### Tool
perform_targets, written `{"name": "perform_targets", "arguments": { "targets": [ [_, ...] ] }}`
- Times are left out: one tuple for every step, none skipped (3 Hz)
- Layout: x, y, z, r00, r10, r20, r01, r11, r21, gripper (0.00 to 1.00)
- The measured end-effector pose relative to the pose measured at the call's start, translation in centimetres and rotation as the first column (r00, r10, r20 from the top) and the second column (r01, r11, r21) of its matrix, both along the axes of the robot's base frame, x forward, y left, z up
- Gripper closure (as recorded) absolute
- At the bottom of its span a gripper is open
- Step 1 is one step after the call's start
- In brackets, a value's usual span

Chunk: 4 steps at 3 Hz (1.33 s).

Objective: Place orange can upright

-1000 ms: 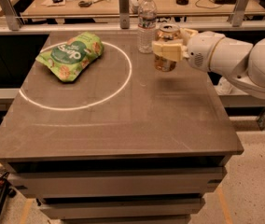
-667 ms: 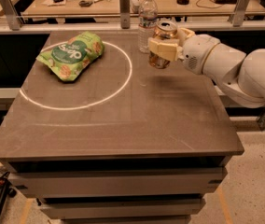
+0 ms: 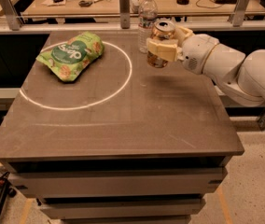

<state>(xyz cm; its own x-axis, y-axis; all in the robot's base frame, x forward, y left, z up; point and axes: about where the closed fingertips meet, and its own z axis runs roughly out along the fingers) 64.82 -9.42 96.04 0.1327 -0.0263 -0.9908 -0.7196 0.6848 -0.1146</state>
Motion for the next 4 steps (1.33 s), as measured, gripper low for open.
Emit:
{"name": "perform_targets", "arguments": {
  "targets": [
    [-0.7,0.2,-0.9,0.9991,0.041,-0.01,-0.042,0.999,-0.034,1.0],
    [-1.5,0.5,-1.9,0.9972,0.069,-0.028,-0.07,0.997,-0.045,1.0],
    [-2.1,1.0,-3.1,0.9948,0.086,-0.054,-0.089,0.995,-0.049,1.0],
    [-2.6,1.5,-3.9,0.9923,0.101,-0.072,-0.104,0.993,-0.047,1.0]
  ]
}}
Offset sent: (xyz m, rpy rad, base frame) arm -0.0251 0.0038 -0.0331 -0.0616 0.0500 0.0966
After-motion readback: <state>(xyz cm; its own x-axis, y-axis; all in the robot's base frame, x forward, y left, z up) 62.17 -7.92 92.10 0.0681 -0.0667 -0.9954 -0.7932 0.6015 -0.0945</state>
